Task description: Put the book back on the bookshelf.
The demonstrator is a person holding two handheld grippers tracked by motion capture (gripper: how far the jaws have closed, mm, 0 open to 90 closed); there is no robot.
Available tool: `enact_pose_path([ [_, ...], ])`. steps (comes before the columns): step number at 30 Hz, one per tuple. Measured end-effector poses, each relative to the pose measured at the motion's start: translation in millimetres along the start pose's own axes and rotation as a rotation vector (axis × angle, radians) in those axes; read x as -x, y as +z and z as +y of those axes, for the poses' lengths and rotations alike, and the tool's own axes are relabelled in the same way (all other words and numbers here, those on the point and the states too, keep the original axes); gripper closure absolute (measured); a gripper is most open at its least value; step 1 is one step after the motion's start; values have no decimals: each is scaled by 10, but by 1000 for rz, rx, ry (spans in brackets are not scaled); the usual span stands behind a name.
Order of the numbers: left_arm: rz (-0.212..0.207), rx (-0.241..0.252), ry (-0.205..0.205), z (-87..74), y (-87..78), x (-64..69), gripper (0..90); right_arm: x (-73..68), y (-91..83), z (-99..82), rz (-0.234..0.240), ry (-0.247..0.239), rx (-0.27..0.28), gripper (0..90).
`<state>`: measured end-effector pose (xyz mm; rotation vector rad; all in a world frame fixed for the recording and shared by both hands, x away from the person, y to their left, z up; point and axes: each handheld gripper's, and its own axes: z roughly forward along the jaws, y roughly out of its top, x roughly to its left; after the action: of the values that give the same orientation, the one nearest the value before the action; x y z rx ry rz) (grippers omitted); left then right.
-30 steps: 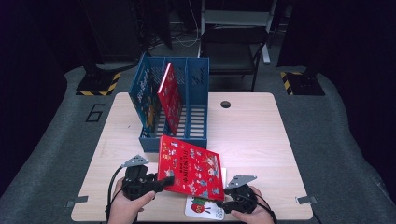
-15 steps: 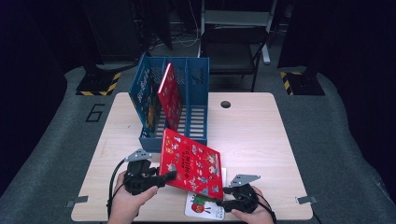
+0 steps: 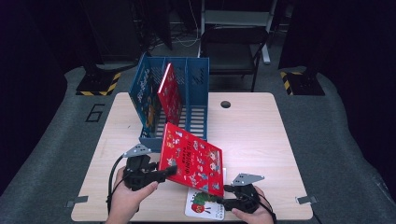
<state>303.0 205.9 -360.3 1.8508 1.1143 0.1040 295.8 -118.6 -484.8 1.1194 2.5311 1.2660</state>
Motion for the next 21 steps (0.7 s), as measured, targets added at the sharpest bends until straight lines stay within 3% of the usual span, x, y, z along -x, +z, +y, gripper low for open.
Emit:
enact_pose_path([
  [5, -18, 0, 9, 44, 1, 34, 582, -2, -56, -6, -6, 3, 20, 430],
  [21, -21, 14, 30, 199, 20, 101, 600, 13, -134, 31, -24, 16, 50, 433],
])
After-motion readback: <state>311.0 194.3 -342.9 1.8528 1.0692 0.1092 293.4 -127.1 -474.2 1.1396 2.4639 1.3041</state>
